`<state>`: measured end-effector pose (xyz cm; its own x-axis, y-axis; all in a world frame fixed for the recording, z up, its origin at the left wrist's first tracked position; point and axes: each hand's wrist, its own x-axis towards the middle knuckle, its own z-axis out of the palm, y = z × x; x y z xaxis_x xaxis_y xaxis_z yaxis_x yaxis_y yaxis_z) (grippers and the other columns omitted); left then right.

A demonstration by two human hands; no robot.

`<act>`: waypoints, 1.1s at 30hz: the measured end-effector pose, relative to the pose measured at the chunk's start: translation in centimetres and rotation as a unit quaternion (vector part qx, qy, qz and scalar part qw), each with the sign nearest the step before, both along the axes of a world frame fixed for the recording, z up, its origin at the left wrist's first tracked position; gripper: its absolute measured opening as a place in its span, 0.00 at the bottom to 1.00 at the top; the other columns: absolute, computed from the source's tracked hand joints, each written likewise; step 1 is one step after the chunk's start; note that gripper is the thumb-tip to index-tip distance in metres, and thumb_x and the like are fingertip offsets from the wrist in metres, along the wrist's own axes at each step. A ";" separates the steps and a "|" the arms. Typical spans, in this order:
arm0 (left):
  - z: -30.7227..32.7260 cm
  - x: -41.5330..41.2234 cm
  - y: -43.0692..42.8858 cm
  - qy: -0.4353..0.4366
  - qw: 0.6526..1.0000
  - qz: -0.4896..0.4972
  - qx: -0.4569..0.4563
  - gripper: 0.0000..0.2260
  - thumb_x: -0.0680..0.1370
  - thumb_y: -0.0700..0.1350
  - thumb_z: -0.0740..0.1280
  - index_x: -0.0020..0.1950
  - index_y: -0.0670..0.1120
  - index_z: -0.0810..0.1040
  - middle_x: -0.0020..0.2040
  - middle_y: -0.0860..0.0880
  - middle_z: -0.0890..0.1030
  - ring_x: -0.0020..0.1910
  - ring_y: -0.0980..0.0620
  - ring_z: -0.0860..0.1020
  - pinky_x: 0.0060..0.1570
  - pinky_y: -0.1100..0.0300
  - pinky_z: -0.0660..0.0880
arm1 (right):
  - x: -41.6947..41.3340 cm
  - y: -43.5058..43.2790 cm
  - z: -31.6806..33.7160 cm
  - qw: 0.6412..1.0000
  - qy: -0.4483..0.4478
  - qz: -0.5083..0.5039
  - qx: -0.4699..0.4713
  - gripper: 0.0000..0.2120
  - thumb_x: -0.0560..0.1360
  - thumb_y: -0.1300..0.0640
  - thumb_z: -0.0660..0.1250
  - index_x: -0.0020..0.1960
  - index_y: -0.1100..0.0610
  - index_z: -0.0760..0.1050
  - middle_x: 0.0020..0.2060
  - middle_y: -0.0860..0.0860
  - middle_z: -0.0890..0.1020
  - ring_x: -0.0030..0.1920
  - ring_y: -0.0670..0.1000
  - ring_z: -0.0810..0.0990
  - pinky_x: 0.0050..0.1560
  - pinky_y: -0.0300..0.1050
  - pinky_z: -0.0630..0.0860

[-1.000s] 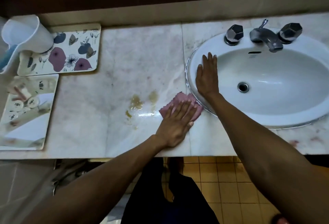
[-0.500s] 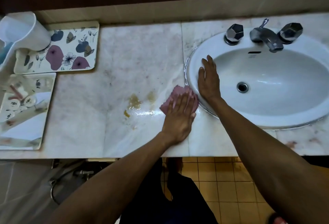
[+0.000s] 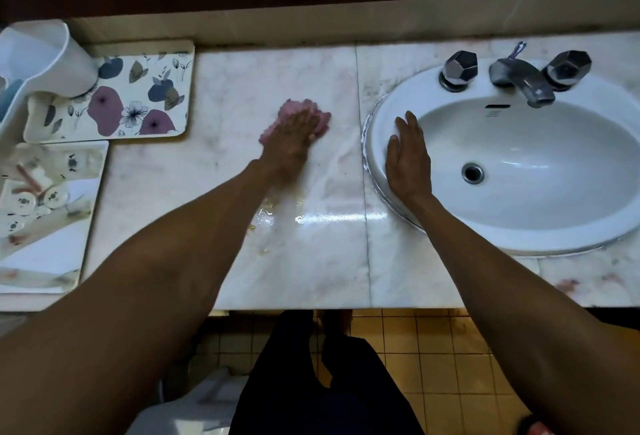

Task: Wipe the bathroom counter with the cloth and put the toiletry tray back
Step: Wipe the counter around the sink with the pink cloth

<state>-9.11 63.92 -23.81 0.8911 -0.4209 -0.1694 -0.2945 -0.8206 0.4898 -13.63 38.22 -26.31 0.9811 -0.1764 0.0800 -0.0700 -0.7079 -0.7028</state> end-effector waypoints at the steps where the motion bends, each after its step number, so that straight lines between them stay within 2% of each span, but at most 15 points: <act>1: -0.2 0.2 1.5 0.001 1.000 0.006 -0.005 0.23 0.83 0.43 0.52 0.76 0.36 0.66 0.78 0.34 0.64 0.79 0.41 0.59 0.77 0.49 0.51 | 0.0 0.0 0.0 1.000 0.006 0.000 -0.005 0.22 0.84 0.52 0.51 0.76 0.57 0.63 0.78 0.51 0.60 0.79 0.53 0.57 0.75 0.48 0.61; 4: -0.9 -1.7 6.5 0.018 0.997 0.079 -0.005 0.25 0.83 0.48 0.50 0.79 0.40 0.63 0.81 0.39 0.60 0.81 0.40 0.55 0.80 0.44 0.49 | 0.0 0.6 0.5 0.997 0.020 -0.006 -0.070 0.23 0.83 0.52 0.51 0.76 0.58 0.62 0.79 0.54 0.59 0.78 0.56 0.57 0.77 0.52 0.58; 6: -1.3 -4.6 9.0 0.020 0.993 0.116 -0.009 0.25 0.84 0.51 0.49 0.80 0.44 0.63 0.82 0.43 0.59 0.82 0.45 0.54 0.81 0.45 0.48 | -0.2 1.3 1.0 0.989 0.003 -0.006 -0.146 0.23 0.83 0.53 0.51 0.75 0.60 0.63 0.78 0.58 0.60 0.78 0.58 0.57 0.77 0.54 0.56; 10: -1.1 -11.3 10.2 -0.002 0.990 0.137 -0.042 0.23 0.86 0.50 0.47 0.81 0.50 0.63 0.81 0.53 0.61 0.82 0.54 0.54 0.81 0.44 0.48 | -1.1 3.5 0.9 0.962 -0.034 0.122 -0.242 0.22 0.81 0.58 0.53 0.73 0.63 0.66 0.76 0.61 0.63 0.78 0.60 0.59 0.78 0.56 0.54; 12: -0.6 -14.4 8.7 0.007 0.987 0.148 -0.053 0.22 0.87 0.50 0.48 0.81 0.54 0.61 0.82 0.56 0.59 0.82 0.57 0.52 0.81 0.44 0.45 | -1.1 5.0 0.4 0.953 -0.030 0.171 -0.249 0.21 0.80 0.59 0.55 0.72 0.64 0.68 0.75 0.62 0.65 0.77 0.61 0.62 0.77 0.57 0.55; 14: -0.1 -18.1 7.6 0.018 0.987 0.155 -0.025 0.21 0.87 0.51 0.49 0.81 0.60 0.56 0.82 0.58 0.52 0.81 0.60 0.45 0.80 0.51 0.37 | -0.8 7.0 0.2 0.953 -0.008 0.188 -0.239 0.22 0.80 0.59 0.54 0.73 0.64 0.67 0.76 0.63 0.63 0.77 0.62 0.61 0.77 0.57 0.56; 17: 0.1 -21.9 8.5 0.009 0.993 0.111 0.030 0.23 0.86 0.55 0.48 0.81 0.61 0.49 0.82 0.60 0.45 0.80 0.62 0.38 0.79 0.53 0.38 | -0.7 9.1 -0.2 0.955 0.044 0.186 -0.226 0.24 0.82 0.56 0.52 0.77 0.63 0.60 0.78 0.62 0.57 0.78 0.62 0.55 0.78 0.56 0.52; 19: -0.7 -21.4 10.5 0.010 0.994 0.102 0.044 0.24 0.85 0.57 0.47 0.82 0.59 0.52 0.83 0.57 0.47 0.82 0.57 0.41 0.80 0.49 0.41 | -1.4 9.3 -0.7 0.958 0.060 0.176 -0.220 0.25 0.84 0.54 0.50 0.79 0.61 0.56 0.79 0.61 0.54 0.79 0.60 0.52 0.79 0.55 0.49; 22: -0.8 -16.9 10.5 0.004 0.979 0.195 0.059 0.24 0.86 0.56 0.47 0.82 0.58 0.52 0.84 0.52 0.48 0.83 0.51 0.44 0.79 0.41 0.43 | -1.9 9.1 -1.4 0.960 0.039 0.174 -0.216 0.25 0.84 0.53 0.49 0.79 0.60 0.56 0.79 0.60 0.55 0.79 0.59 0.53 0.79 0.54 0.49; 25: -0.6 -13.5 6.7 0.011 0.967 0.251 0.035 0.22 0.87 0.50 0.49 0.82 0.57 0.52 0.84 0.50 0.49 0.83 0.48 0.44 0.78 0.45 0.38 | -2.0 9.2 -1.6 0.964 0.024 0.156 -0.213 0.25 0.84 0.52 0.49 0.78 0.59 0.57 0.79 0.59 0.56 0.79 0.58 0.54 0.79 0.52 0.49; 27: -0.6 -14.8 5.0 0.000 0.980 0.198 0.015 0.22 0.87 0.51 0.49 0.82 0.59 0.52 0.84 0.52 0.47 0.83 0.51 0.43 0.79 0.44 0.39 | -2.1 9.3 -1.5 0.967 0.021 0.154 -0.204 0.24 0.84 0.53 0.48 0.78 0.58 0.58 0.79 0.58 0.56 0.79 0.57 0.54 0.79 0.51 0.49; 30: -1.5 -20.9 7.1 -0.046 0.995 0.074 0.051 0.23 0.87 0.50 0.52 0.82 0.58 0.51 0.83 0.53 0.48 0.82 0.53 0.45 0.79 0.49 0.43 | -2.2 9.0 -1.5 0.968 0.014 0.156 -0.198 0.24 0.84 0.53 0.48 0.78 0.58 0.58 0.79 0.58 0.57 0.79 0.57 0.54 0.79 0.51 0.50; 33: -1.9 -24.0 12.8 -0.043 0.994 0.028 0.094 0.24 0.87 0.55 0.46 0.83 0.56 0.50 0.84 0.51 0.48 0.83 0.49 0.47 0.79 0.40 0.51 | -2.2 9.1 -1.7 0.969 0.007 0.153 -0.193 0.24 0.84 0.53 0.49 0.78 0.58 0.59 0.79 0.58 0.57 0.79 0.57 0.55 0.79 0.52 0.51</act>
<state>-33.10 76.71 -25.75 0.9271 -0.3380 -0.1617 -0.2798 -0.9116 0.3011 -15.85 47.30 -28.05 0.9843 0.1629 0.0679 0.1765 -0.9075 -0.3811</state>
